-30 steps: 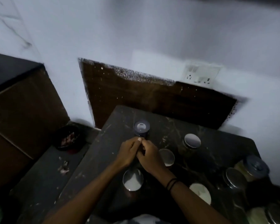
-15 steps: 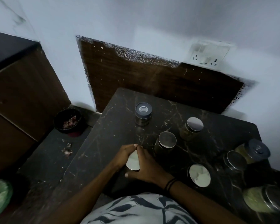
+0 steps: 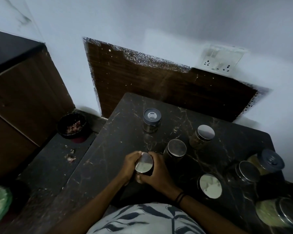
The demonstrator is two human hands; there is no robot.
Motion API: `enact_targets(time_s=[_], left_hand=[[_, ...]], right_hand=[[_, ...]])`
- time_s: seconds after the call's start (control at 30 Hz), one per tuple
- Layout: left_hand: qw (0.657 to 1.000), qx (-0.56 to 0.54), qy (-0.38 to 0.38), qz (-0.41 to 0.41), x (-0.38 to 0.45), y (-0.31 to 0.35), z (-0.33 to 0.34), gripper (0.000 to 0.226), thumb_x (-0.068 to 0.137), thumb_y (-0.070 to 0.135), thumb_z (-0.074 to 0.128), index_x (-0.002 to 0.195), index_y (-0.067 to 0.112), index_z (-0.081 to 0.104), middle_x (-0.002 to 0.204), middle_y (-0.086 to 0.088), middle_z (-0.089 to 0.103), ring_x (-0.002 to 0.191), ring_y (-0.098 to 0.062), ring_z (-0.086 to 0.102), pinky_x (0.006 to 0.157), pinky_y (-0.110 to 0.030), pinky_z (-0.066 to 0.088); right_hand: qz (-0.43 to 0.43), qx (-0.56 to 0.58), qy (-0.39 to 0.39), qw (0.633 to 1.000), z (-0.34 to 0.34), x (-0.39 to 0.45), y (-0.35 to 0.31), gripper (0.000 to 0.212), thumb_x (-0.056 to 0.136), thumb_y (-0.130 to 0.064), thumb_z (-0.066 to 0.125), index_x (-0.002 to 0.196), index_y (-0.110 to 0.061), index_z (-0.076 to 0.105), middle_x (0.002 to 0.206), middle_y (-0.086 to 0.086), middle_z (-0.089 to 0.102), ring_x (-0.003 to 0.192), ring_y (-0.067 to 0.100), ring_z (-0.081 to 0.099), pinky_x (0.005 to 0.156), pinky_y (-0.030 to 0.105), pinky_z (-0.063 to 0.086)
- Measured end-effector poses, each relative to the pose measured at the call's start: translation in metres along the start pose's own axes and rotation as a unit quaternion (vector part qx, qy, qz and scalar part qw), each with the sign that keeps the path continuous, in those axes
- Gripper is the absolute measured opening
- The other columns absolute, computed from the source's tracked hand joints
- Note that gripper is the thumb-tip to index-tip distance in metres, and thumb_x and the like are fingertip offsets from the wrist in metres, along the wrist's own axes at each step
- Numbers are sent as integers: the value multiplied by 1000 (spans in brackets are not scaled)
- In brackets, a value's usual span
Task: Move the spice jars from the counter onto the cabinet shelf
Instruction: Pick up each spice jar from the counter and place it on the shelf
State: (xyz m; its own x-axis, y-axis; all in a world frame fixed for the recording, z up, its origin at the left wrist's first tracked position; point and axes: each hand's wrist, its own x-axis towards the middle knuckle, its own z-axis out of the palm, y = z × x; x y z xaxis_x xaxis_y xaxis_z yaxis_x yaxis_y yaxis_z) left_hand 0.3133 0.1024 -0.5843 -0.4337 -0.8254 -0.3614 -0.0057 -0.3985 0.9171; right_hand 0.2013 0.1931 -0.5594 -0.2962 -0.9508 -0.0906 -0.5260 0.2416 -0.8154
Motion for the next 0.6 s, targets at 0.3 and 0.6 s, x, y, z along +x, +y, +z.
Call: enact_targets(time_s=[0.3, 0.6], left_hand=[[993, -96, 59, -20, 5, 29, 0, 41, 103, 35, 37, 112, 8, 67, 108, -9, 75, 100, -19, 71, 83, -34, 55], [991, -129, -25, 21, -3, 36, -1, 15, 81, 31, 70, 86, 18, 67, 89, -6, 72, 83, -16, 70, 69, -27, 58]], right_hand=[[58, 306, 61, 948, -22, 21, -16, 45, 79, -25, 68, 120, -25, 51, 122, -1, 64, 109, 13, 63, 89, 29, 52], [149, 419, 70, 893, -42, 42, -12, 28, 101, -25, 40, 112, -12, 61, 111, 14, 71, 102, 31, 67, 82, 42, 54]])
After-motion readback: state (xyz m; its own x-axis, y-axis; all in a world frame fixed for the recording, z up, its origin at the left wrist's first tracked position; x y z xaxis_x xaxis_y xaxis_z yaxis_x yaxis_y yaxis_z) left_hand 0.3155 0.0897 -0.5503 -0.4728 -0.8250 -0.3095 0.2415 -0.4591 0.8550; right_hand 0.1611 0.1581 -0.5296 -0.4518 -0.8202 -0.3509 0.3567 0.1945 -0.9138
